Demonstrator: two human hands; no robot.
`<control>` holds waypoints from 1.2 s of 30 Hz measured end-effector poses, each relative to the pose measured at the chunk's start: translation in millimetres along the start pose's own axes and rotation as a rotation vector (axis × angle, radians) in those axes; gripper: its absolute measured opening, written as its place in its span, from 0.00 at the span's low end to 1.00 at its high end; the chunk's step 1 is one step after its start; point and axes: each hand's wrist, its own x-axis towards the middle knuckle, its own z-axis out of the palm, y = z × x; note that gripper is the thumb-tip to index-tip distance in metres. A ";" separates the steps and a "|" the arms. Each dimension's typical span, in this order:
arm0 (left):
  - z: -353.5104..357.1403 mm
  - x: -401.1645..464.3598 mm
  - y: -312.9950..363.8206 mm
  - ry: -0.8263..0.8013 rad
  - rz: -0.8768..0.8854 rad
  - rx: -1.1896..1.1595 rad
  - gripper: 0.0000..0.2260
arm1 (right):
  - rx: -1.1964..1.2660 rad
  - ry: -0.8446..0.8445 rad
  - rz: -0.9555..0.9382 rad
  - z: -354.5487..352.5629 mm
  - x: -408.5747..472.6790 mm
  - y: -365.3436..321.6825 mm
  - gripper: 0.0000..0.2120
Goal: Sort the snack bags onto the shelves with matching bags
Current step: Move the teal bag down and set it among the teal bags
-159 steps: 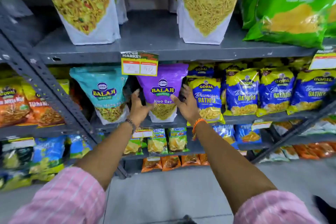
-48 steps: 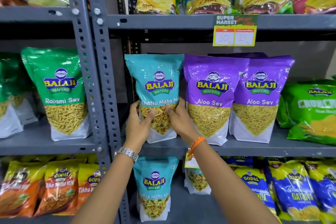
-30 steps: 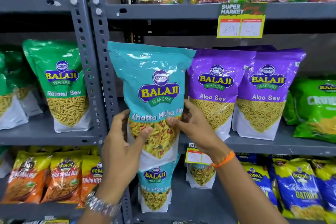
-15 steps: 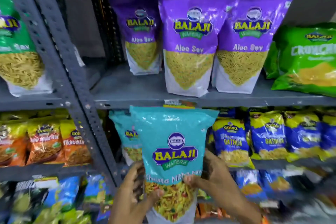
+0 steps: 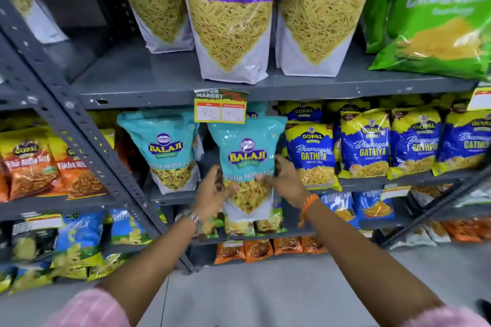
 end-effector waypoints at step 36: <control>3.3 94.4 -7.8 0.085 -0.038 0.220 0.30 | -0.013 0.109 -0.024 -1.5 88.9 9.9 0.26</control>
